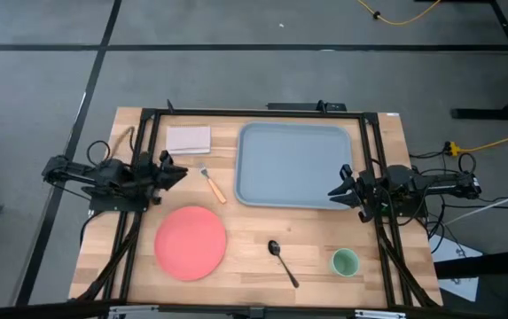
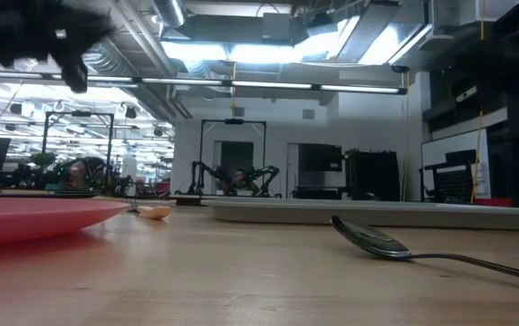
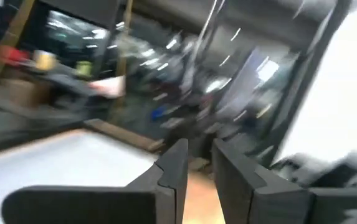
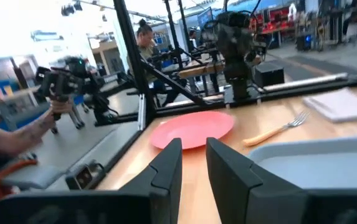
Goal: Pick and place plate/cup/fork/spoon on tray
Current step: Put the pink plate on the gray serving tray
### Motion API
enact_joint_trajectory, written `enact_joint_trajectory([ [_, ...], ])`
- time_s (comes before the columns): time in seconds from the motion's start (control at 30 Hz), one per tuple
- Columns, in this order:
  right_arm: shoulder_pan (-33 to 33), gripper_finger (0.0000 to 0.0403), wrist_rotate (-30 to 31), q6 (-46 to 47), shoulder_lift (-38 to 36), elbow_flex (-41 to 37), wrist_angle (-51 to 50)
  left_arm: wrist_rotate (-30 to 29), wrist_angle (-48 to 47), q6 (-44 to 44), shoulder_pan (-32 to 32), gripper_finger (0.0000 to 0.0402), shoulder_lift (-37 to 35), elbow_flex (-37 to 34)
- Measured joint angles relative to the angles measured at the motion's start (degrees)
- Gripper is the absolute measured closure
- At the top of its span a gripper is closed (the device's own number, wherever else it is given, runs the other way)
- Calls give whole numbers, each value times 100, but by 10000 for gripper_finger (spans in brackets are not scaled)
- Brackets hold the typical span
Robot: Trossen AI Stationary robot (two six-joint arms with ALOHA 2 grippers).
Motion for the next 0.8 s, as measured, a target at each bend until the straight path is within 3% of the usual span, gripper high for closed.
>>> enact_joint_trajectory([
  [0.1, 1, 325, 0, 108, -1, 0, 55, 793, 692, -89, -9, 335, 300, 240],
  [0.2, 0, 325, -2, 111, 0, 0, 58, 843, 372, 399, -78, 335, 1102, 904],
  [0.3, 0, 325, -2, 109, 0, 0, 58, 628, -999, 776, -148, 335, 2160, 1889],
  [0.37, 1, 325, -2, 108, 0, 2, 56, 219, -2532, 764, -151, 335, 2847, 2613],
  [0.47, 0, 325, -2, 104, 0, 2, 56, -416, -4958, 411, -151, 335, 3666, 3574],
  [0.57, 0, 325, -2, -28, 0, 2, 52, -782, -6529, -200, -145, 335, 4352, 4182],
  [0.67, 0, 325, -5, -71, 0, 1, 27, -701, -6916, -933, -151, 335, 4735, 4389],
  [0.8, 0, 325, -5, -48, 0, 1, 25, -307, -6866, -1044, -151, 335, 4983, 4395],
])
